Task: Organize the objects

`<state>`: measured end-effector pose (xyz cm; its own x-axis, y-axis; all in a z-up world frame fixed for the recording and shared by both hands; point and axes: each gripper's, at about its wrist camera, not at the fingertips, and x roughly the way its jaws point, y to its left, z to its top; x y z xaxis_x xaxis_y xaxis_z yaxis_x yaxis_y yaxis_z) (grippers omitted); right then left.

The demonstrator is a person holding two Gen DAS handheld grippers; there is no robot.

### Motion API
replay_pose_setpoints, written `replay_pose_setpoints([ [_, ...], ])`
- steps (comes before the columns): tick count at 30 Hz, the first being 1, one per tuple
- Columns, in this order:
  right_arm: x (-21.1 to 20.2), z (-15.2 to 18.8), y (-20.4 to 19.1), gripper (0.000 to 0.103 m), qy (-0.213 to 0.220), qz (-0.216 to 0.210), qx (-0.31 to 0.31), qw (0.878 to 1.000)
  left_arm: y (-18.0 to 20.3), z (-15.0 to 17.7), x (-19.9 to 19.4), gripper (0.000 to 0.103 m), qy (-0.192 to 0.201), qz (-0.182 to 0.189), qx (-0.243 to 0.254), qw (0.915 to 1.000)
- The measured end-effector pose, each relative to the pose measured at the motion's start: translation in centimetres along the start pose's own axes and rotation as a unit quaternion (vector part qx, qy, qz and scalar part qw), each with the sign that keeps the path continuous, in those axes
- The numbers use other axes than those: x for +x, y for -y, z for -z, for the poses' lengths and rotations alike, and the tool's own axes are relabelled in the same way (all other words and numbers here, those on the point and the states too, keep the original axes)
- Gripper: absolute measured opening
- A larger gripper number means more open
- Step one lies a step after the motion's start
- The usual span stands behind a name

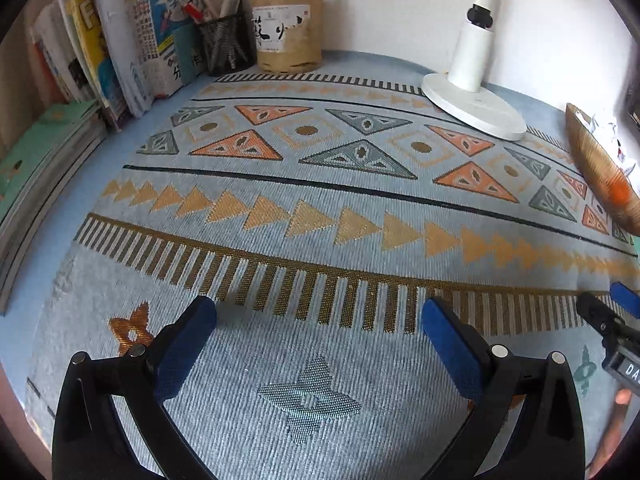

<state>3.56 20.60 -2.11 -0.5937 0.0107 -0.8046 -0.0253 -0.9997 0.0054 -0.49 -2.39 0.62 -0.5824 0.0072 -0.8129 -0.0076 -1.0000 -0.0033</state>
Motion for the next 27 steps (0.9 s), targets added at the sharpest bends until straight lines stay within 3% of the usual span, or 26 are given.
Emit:
replay_pose_setpoints([
  [21, 0.41, 0.23, -0.81, 0.103, -0.013, -0.007, -0.018, 1.000, 0.15, -0.05, -0.08, 0.103, 0.003, 0.002, 0.002, 1.0000],
  [27, 0.42, 0.31, -0.77, 0.103, -0.013, -0.007, -0.018, 1.000, 0.16, -0.06, -0.08, 0.103, 0.002, 0.001, 0.002, 1.0000],
])
